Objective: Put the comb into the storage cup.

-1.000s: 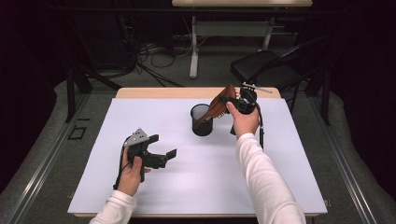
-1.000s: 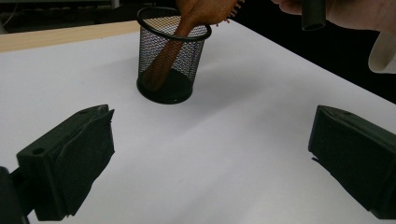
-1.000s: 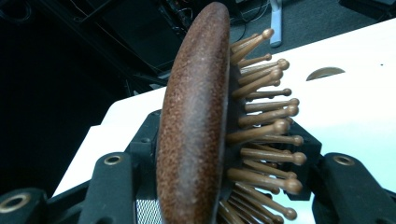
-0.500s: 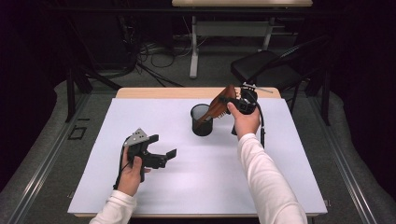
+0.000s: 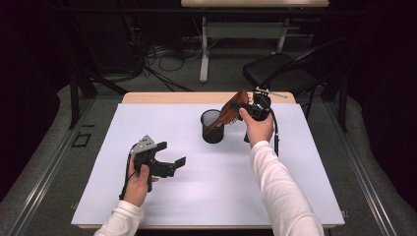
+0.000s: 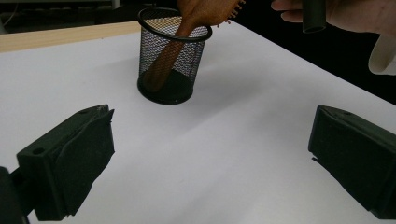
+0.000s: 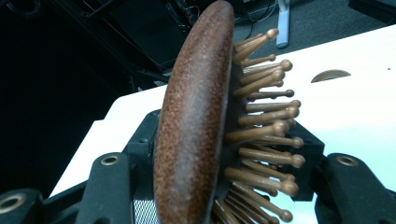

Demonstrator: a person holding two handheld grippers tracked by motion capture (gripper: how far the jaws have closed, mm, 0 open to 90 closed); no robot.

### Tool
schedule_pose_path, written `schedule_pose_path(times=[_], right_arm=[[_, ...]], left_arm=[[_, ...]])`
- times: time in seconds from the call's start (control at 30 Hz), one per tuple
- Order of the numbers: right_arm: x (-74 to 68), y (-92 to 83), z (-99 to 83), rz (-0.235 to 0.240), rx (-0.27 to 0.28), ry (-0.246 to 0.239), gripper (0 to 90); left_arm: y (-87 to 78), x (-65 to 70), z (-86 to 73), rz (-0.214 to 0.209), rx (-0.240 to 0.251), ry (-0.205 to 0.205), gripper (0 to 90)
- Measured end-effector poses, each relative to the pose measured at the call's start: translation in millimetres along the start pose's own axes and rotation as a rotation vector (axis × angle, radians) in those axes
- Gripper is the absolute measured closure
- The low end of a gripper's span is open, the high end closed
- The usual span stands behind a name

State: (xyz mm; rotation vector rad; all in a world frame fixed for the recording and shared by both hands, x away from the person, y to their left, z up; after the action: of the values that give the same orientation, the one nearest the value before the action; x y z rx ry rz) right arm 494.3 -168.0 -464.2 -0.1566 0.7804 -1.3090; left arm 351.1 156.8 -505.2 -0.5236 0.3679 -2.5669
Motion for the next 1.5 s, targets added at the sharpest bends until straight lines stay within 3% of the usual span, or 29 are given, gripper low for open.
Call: schedule_pose_path(times=[0.3, 0.53, 0.93, 1.1, 1.5], right_arm=[[-0.4, -0.1, 0.3, 0.007, 0.000, 0.023, 37.1], [-1.5, 0.4, 0.1, -0.023, 0.016, -0.001, 25.2], [-1.1, -1.0, 1.5, -0.039, 0.032, -0.011, 16.4], [0.7, -0.9, 2.1, -0.072, 0.026, -0.017, 15.7], [2.1, -6.8, 5.7, -0.047, 0.038, -0.008, 14.9]], left_arm=[[0.0, -0.1, 0.0, 0.000, 0.001, -0.001, 0.4], [0.1, -0.1, 0.0, 0.000, 0.000, -0.002, 0.4], [0.3, -0.1, -0.1, 0.000, -0.005, 0.001, 0.4], [0.5, 0.0, -0.2, 0.001, -0.006, 0.002, 0.4], [0.8, 0.1, -0.5, 0.002, -0.006, 0.002, 0.4]])
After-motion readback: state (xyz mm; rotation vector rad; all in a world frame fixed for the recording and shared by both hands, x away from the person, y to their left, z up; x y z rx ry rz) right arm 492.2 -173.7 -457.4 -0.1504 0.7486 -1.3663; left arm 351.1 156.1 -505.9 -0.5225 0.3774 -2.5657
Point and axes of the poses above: each handheld gripper's, and its own axes: y roughly forward along the jaws, z roughly out of its top, x roughly to its right, the point moved 2 cm from there along y, roughly forward along the jaws, and after that the axes turned 11 degrees about -z, right-handed, at the moved point
